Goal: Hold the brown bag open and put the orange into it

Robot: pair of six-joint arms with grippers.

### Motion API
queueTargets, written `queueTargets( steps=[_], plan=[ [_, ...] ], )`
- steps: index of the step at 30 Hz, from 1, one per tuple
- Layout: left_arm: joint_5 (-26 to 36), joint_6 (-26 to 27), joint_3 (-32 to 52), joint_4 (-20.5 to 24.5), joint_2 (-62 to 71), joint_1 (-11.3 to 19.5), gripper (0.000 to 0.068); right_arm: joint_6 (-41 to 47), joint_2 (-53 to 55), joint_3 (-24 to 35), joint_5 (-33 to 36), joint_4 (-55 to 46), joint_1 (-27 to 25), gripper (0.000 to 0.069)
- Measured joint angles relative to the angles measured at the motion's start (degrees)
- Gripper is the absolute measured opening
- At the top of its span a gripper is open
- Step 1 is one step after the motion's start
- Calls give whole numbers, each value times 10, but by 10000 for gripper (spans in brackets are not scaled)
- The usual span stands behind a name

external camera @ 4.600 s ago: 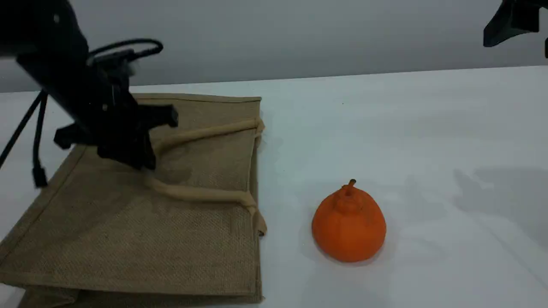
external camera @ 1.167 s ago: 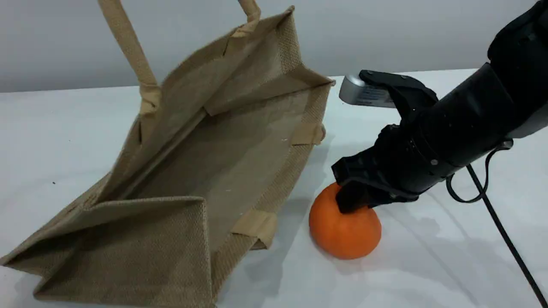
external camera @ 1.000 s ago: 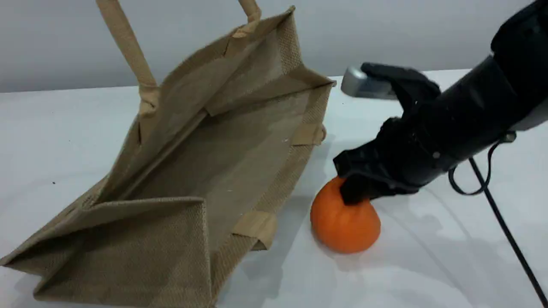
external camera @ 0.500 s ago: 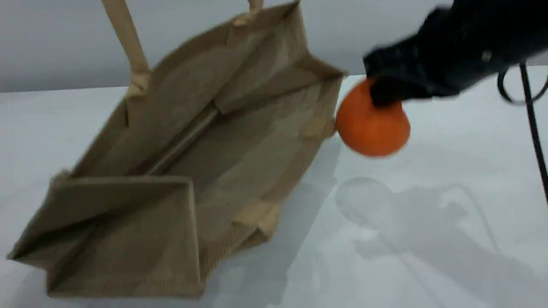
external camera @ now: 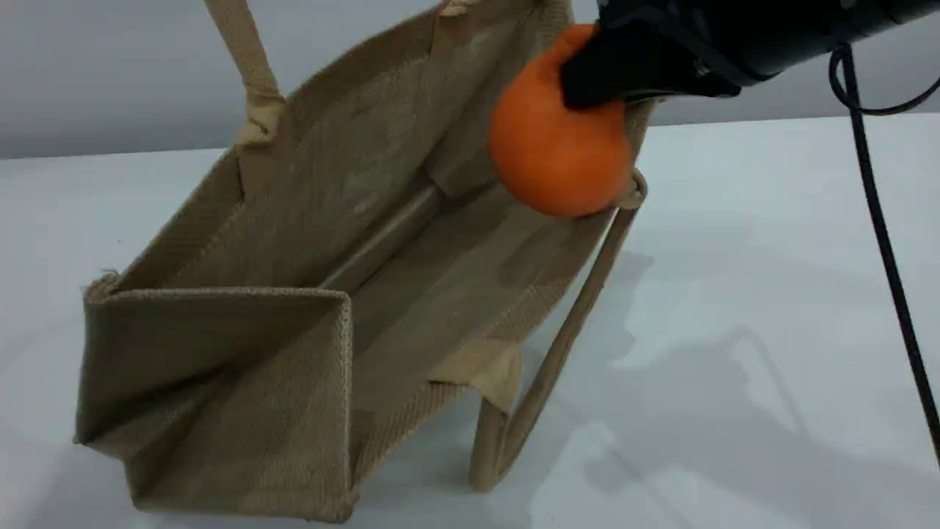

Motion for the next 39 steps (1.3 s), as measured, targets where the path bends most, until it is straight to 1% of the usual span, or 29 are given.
queueTargets(
  steps=[3, 6, 12, 15, 17, 19, 21, 25, 29, 31, 36, 39],
  plan=[
    [0, 0, 0, -12, 0, 0, 81, 0, 1, 0, 6, 0, 0, 28],
    [0, -1, 0, -12, 0, 0, 81, 0, 4, 0, 9, 1, 0, 28],
    [-3, 0, 1, -11, 0, 0, 81, 0, 34, -1, 54, 1, 1, 28],
    [-4, 0, 1, -11, 0, 0, 81, 0, 51, -14, 57, 0, 1, 28],
    [-5, 0, 1, -11, 0, 0, 81, 0, 60, -25, 71, 2, 1, 28],
    [-5, 0, 1, -11, 0, 0, 81, 1, 68, -39, 80, 2, 11, 28],
    [-6, 0, 1, -11, 0, 0, 81, 1, 79, -51, 77, 2, 28, 28],
    [-6, 0, 1, -11, 0, 0, 81, 1, 109, -76, 45, 2, 69, 28],
    [-6, 0, 1, -11, 0, 0, 81, 1, 149, -106, 41, 2, 96, 28],
    [-5, 0, 1, -11, 0, 0, 81, 1, 167, -120, 41, 2, 100, 28],
    [-3, 0, 1, -11, 0, 0, 81, 1, 202, -145, 15, 3, 98, 33],
    [-3, 0, 1, -10, 0, 0, 81, 1, 204, -145, 19, 2, 98, 57]
  ],
)
